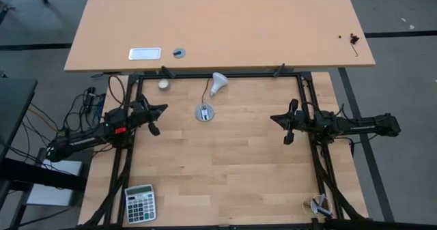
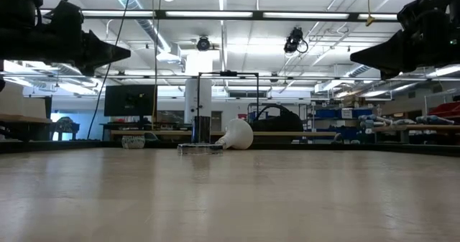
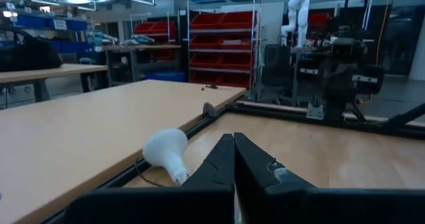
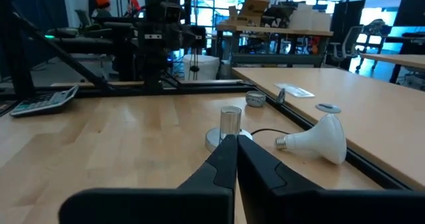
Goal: Screw lightbulb
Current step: Return to Home Position
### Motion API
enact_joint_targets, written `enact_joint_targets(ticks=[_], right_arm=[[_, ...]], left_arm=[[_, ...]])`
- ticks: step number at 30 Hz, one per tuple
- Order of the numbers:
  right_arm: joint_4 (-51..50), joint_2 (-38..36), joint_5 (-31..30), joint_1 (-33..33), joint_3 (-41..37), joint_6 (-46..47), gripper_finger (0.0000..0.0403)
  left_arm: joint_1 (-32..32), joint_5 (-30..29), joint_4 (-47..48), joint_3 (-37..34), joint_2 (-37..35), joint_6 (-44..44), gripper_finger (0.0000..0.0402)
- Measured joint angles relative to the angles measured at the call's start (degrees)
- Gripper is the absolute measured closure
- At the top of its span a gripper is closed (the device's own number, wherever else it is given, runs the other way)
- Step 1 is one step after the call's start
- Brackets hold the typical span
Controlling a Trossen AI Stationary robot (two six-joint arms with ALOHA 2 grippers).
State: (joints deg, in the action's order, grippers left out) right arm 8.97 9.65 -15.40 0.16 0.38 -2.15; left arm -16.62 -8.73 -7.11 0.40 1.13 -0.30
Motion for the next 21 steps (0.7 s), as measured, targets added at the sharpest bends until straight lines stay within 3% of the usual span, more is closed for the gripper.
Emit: enact_joint_targets(ticks=[21], right_arm=[[0.0, 0.0, 0.0, 0.0, 0.0, 0.0, 0.0386]], left_arm=[[0.0, 0.4, -1.1, 0.0, 0.0, 0.0, 0.0400]])
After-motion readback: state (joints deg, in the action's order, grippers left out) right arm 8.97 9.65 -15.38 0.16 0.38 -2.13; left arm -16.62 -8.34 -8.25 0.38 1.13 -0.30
